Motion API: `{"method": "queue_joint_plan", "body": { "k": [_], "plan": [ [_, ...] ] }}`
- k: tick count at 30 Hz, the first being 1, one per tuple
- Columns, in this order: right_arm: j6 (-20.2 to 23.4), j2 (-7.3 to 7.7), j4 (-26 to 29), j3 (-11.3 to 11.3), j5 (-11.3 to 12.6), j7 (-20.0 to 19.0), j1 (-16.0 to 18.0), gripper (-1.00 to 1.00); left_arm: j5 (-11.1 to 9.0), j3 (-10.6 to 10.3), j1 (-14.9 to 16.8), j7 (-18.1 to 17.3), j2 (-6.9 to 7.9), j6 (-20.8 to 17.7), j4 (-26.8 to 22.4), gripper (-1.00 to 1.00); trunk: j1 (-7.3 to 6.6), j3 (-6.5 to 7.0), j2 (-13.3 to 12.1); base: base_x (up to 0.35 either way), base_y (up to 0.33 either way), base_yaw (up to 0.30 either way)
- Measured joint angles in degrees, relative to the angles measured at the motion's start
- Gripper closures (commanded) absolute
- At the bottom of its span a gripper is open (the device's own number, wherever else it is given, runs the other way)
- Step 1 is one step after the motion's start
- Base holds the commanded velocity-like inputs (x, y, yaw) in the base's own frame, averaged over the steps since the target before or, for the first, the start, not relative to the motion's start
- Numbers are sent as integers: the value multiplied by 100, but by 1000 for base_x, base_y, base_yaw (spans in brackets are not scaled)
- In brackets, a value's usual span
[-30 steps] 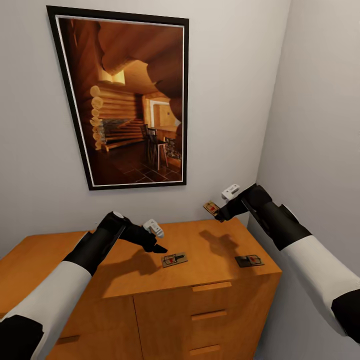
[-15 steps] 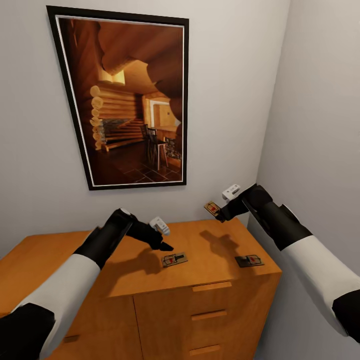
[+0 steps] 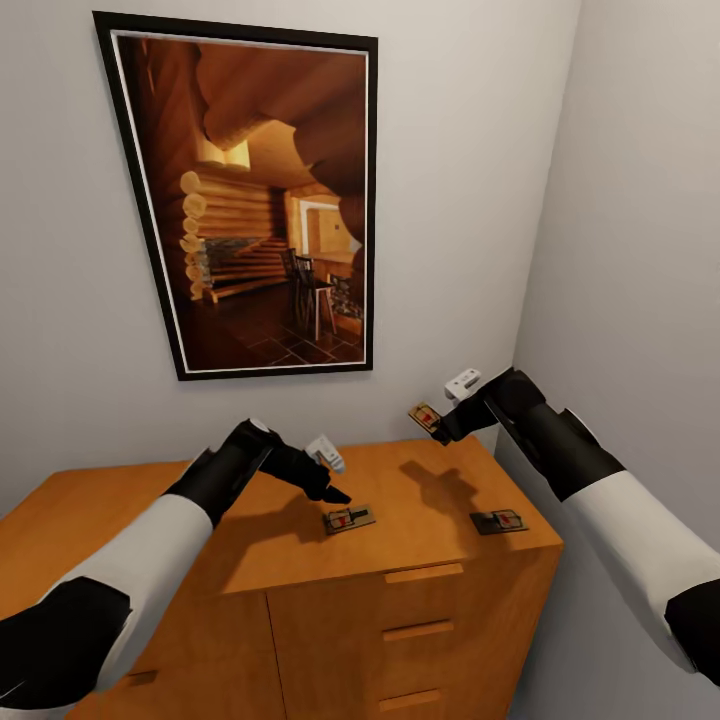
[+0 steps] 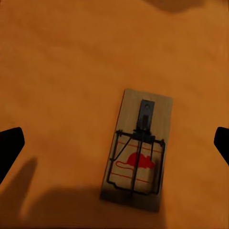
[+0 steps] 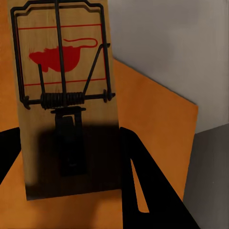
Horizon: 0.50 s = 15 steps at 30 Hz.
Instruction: Take the four mousetraps from the cabinet in the bathroom and place them on the bathroom floor. Make sure all four end up on the same floor surface, and ensure that at least two of them are either under or directly next to the same bathroom sink.
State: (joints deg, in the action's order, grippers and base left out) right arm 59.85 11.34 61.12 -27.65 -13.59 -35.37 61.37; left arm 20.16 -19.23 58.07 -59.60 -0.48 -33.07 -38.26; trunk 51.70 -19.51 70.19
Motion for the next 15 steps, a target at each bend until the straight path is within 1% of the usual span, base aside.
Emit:
{"method": "queue_joint_plan", "body": {
  "k": [3,4,7,11,15],
  "plan": [
    [0,2,-1,1,0,0,0,100,-6,0,4,140,-23,35,148,-100,0,0,0,0,0,0],
    [0,3,-2,1,5,0,0,100,-9,-1,5,238,-52,64,332,-100,0,0,0,0,0,0],
    [0,3,-6,1,7,0,0,100,-22,0,7,285,-86,84,477,-100,0,0,0,0,0,0],
    [0,3,-5,1,9,0,0,100,-30,0,7,305,-132,93,552,-100,0,0,0,0,0,0],
    [0,0,-3,1,8,-5,0,100,-49,-4,7,312,-235,103,681,-100,0,0,0,0,0,0]
  ]
}}
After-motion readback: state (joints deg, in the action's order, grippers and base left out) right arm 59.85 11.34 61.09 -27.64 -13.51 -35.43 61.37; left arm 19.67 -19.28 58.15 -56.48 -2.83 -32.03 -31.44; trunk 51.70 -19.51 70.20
